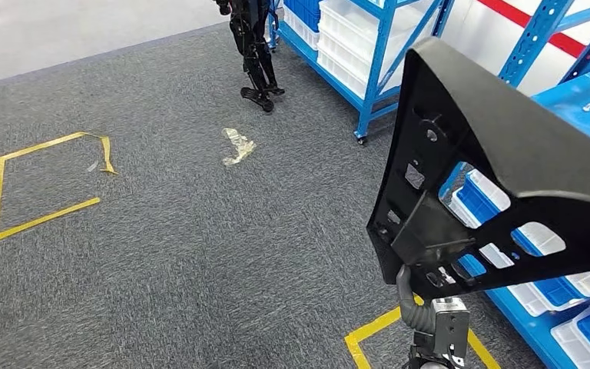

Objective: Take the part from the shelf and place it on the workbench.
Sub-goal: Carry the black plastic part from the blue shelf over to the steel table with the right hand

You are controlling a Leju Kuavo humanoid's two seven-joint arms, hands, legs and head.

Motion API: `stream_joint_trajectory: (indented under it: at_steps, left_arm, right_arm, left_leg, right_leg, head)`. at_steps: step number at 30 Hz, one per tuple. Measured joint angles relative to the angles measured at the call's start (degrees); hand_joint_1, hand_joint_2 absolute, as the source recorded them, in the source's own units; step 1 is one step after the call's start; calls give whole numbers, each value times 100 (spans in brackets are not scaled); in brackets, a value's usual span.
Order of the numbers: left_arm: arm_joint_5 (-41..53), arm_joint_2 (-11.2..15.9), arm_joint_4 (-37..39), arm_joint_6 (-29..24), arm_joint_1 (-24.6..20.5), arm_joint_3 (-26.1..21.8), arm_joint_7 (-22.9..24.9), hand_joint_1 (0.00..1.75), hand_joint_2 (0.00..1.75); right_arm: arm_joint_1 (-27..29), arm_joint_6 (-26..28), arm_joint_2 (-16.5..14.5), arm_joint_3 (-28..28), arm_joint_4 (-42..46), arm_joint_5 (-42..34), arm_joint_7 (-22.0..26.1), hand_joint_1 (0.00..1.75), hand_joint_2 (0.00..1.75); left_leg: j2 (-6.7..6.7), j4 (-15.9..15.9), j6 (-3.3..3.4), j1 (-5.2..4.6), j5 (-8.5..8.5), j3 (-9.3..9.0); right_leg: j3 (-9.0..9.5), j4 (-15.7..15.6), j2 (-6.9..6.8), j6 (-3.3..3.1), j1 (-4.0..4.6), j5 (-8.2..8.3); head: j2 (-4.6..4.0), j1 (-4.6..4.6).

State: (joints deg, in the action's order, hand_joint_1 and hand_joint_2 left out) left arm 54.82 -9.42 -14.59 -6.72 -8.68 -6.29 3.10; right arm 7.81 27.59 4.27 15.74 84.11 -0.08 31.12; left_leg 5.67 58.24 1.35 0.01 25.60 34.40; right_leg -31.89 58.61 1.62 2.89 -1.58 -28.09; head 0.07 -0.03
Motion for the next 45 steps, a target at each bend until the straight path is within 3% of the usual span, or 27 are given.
stream_joint_trajectory:
  at_steps: [1,3,5,6,7,8,9,12,14,16,18,20,22,23,24,26,28,29,31,33,34,36,38,39,40,43,45]
  left_arm:
    - [-46,5,11,-13,25,-15,-3,0,175]
    - [-133,15,34,-29,59,-51,-15,0,175]
    - [-218,24,55,-46,71,-97,-26,0,175]
    - [-267,32,68,-55,80,-123,-31,0,175]
    - [-309,42,80,-61,89,-154,-39,0,175]
    - [-353,55,92,-66,100,-185,-51,0,175]
    - [-387,71,102,-73,115,-216,-65,0,175]
    - [-447,126,127,-85,166,-296,-96,0,175]
    - [-475,154,136,-101,187,-329,-113,0,175]
    - [-513,172,147,-120,226,-374,-134,0,175]
    - [-555,191,160,-127,271,-420,-161,0,175]
    - [-593,213,175,-120,287,-456,-191,0,175]
    - [-624,237,191,-109,305,-494,-212,0,175]
    - [-635,250,197,-106,323,-513,-220,0,175]
    - [-641,265,204,-104,342,-530,-227,0,175]
    - [-651,291,217,-105,367,-552,-244,0,175]
    - [-666,314,227,-109,377,-570,-262,0,175]
    - [-679,326,232,-112,385,-584,-269,0,175]
    - [-706,348,241,-114,412,-617,-280,0,175]
    - [-718,368,251,-108,426,-655,-279,0,175]
    - [-720,375,255,-100,418,-670,-278,0,175]
    - [-730,378,257,-75,389,-696,-276,0,175]
    - [-749,376,262,-55,376,-713,-270,0,175]
    - [-757,376,264,-50,376,-718,-266,0,175]
    - [-763,376,267,-44,377,-722,-259,0,175]
    - [-815,378,268,-17,349,-755,-228,0,175]
    - [-868,376,268,-11,301,-800,-199,0,175]
  right_arm:
    - [-79,-66,-2,21,-54,-1,8,175,175]
    - [-252,-192,-13,56,-176,-1,31,175,175]
    - [-406,-314,-28,91,-320,-1,48,175,175]
    - [-483,-375,-35,111,-407,-1,55,175,175]
    - [-563,-433,-39,134,-502,-3,64,175,175]
    - [-649,-487,-46,163,-602,-5,74,175,175]
    - [-739,-534,-55,195,-696,-9,86,175,175]
    - [-973,-612,-98,285,-915,-24,112,175,175]
    - [-1068,-625,-118,325,-1015,-36,121,175,175]
    - [-1148,-648,-146,371,-1098,-43,123,175,175]
    - [-1233,-678,-182,420,-1170,-44,126,175,175]
    - [-1302,-704,-207,474,-1264,-43,130,175,175]
    - [-1334,-714,-225,532,-1374,-42,132,175,175]
    - [-1343,-715,-234,557,-1422,-41,132,175,175]
    - [-1359,-716,-245,581,-1464,-41,133,175,175]
    - [-1417,-717,-265,617,-1526,-42,137,175,175]
    - [-1498,-717,-295,661,-1591,-43,140,175,175]
    - [-1532,-713,-320,692,-1627,-43,141,175,175]
    - [-1594,-691,-374,766,-1696,-43,140,175,175]
    - [-1687,-643,-431,851,-1761,-43,140,175,175]
    - [-1739,-615,-456,895,-1791,-44,140,175,175]
    - [-1821,-564,-487,982,-1862,-48,140,175,175]
    - [-1869,-539,-503,1064,-1941,-51,139,175,175]
    - [-1883,-534,-510,1093,-1967,-51,139,175,175]
    - [-1899,-528,-520,1121,-1989,-50,138,175,175]
    - [-2002,-525,-584,1237,-2060,-46,138,175,175]
    - [-2089,-542,-633,1325,-2112,-44,138,175,175]
  left_leg:
    - [-33,13,-26,9,10,10]
    - [-236,270,-71,17,182,140]
    - [-454,961,-102,19,535,478]
    - [-496,1342,-110,22,684,664]
    - [-518,1595,-111,23,748,790]
    - [-534,1647,-104,23,712,817]
    - [-556,1440,-86,20,572,708]
    - [-791,306,6,-35,144,110]
    - [-853,50,47,-91,121,4]
    - [-736,13,95,-90,88,-4]
    - [-643,-44,157,-57,37,-50]
    - [-547,-64,198,-39,7,-65]
    - [-415,-61,207,-34,2,-60]
    - [-345,-58,205,-30,3,-61]
    - [-272,-52,197,-20,6,-64]
    - [-129,-20,152,6,24,-60]
    - [-22,41,72,6,49,-12]
    - [14,56,34,3,51,16]
    - [60,50,-22,21,36,46]
    - [-100,175,-69,36,125,101]
    - [-233,381,-88,39,246,195]
    - [-456,1093,-120,45,585,547]
    - [-513,1651,-132,59,755,846]
    - [-522,1726,-133,63,743,892]
    - [-533,1680,-131,65,678,876]
    - [-726,673,-97,45,226,346]
    - [-842,171,-56,4,80,94]
  right_leg:
    - [-2,-3,-30,-32,-2,13]
    - [0,-14,-100,-113,-15,27]
    - [-4,-15,-197,-181,12,23]
    - [-8,-15,-259,-200,30,20]
    - [-11,-15,-321,-209,47,19]
    - [-13,-15,-381,-216,59,17]
    - [-10,-14,-432,-218,68,15]
    - [-2,-10,-558,-205,114,-1]
    - [-4,-10,-651,-175,146,-17]
    - [-5,-3,-716,-132,146,-39]
    - [-100,210,-552,-106,135,-166]
    - [-406,865,-296,-124,116,-455]
    - [-751,1553,-207,-108,92,-667]
    - [-816,1649,-197,-70,74,-653]
    - [-774,1514,-190,-12,50,-548]
    - [-452,756,-97,118,-18,-209]
    - [-184,171,47,136,-56,0]
    - [-147,85,92,100,-53,24]
    - [-153,91,36,9,-30,45]
    - [-142,77,-30,-72,-33,62]
    - [-136,70,-73,-118,-35,65]
    - [-132,69,-186,-188,-1,55]
    - [-132,70,-311,-217,31,43]
    - [-131,70,-353,-221,38,40]
    - [-129,70,-389,-223,41,37]
    - [-116,73,-501,-213,62,27]
    - [-109,68,-579,-176,100,14]
  head:
    - [0,-1]
    - [0,-14]
    - [0,-27]
    - [0,-26]
    - [0,-26]
    - [0,-26]
    - [0,-26]
    - [0,-23]
    - [0,-19]
    - [0,-17]
    - [0,-15]
    - [0,-11]
    - [0,-11]
    - [0,-11]
    - [0,-12]
    - [0,-10]
    - [0,-8]
    - [0,-10]
    - [0,-19]
    - [0,-23]
    - [0,-27]
    - [0,-32]
    - [0,-31]
    - [0,-31]
    - [0,-31]
    - [0,-32]
    - [0,-23]
